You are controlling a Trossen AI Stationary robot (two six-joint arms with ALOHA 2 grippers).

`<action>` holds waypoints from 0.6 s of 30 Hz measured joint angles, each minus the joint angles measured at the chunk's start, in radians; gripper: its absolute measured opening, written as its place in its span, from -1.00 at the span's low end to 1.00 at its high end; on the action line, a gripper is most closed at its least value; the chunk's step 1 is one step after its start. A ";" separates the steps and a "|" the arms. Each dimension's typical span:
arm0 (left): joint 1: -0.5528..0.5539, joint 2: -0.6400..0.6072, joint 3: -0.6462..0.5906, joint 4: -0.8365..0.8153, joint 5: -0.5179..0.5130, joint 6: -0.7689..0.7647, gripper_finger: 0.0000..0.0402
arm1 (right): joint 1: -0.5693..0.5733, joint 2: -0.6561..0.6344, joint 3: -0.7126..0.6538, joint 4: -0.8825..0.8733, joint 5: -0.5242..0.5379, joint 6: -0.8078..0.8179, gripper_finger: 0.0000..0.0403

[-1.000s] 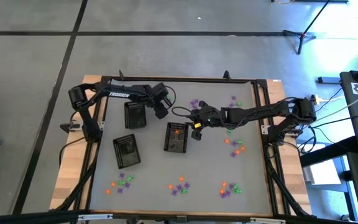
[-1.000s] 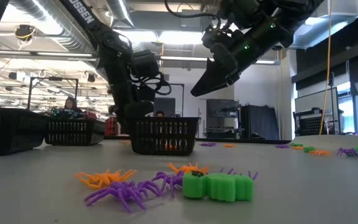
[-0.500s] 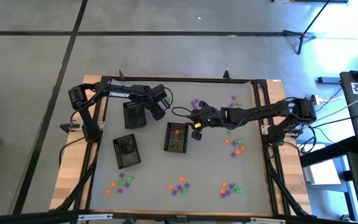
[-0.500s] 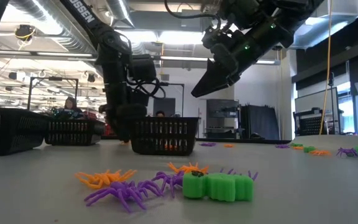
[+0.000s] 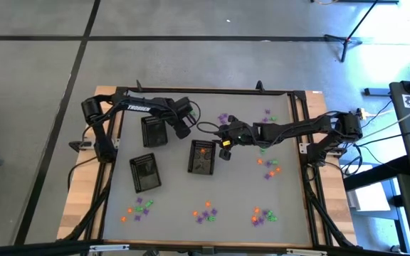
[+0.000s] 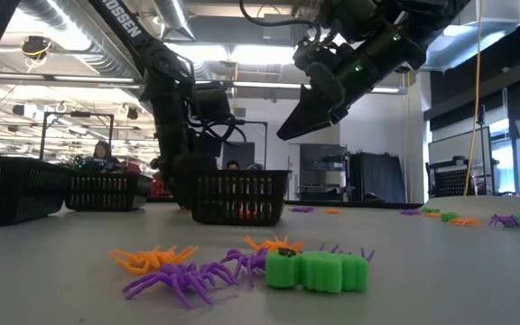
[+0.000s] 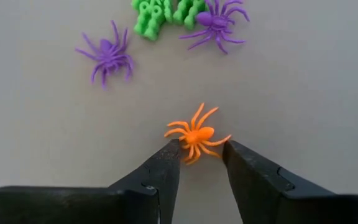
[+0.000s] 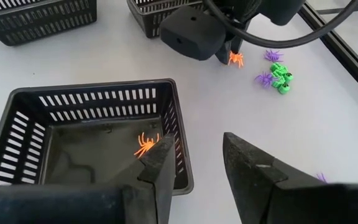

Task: Sort Halloween decoration
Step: Put the orange spider toy into the bottom right black basket

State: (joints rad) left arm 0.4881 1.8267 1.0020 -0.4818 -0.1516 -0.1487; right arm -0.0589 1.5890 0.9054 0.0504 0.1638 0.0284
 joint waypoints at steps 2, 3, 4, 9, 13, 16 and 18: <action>0.000 -0.004 0.002 -0.001 0.004 0.000 -0.45 | 0.000 0.000 0.000 0.000 0.000 0.000 -0.34; 0.000 -0.003 0.006 -0.007 0.005 0.000 -0.50 | 0.000 0.000 0.000 0.000 0.000 0.000 -0.34; 0.000 -0.003 0.013 -0.014 0.006 0.000 -0.56 | 0.000 0.000 0.000 0.000 0.000 0.000 -0.34; 0.000 0.000 0.037 -0.038 0.020 -0.002 -0.90 | 0.000 0.000 0.000 0.000 0.000 0.000 -0.34; -0.002 0.003 0.061 -0.071 0.014 -0.005 -0.97 | 0.000 0.000 0.000 0.000 0.000 0.000 -0.34; -0.013 0.005 0.082 -0.109 -0.032 -0.005 -0.99 | 0.000 0.000 0.000 -0.001 0.000 0.000 -0.34; -0.026 0.005 0.098 -0.131 -0.072 -0.005 -1.00 | 0.000 0.000 0.000 -0.001 0.000 0.000 -0.34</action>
State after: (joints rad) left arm 0.4622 1.8317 1.0995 -0.6124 -0.2238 -0.1532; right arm -0.0589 1.5890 0.9054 0.0498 0.1638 0.0280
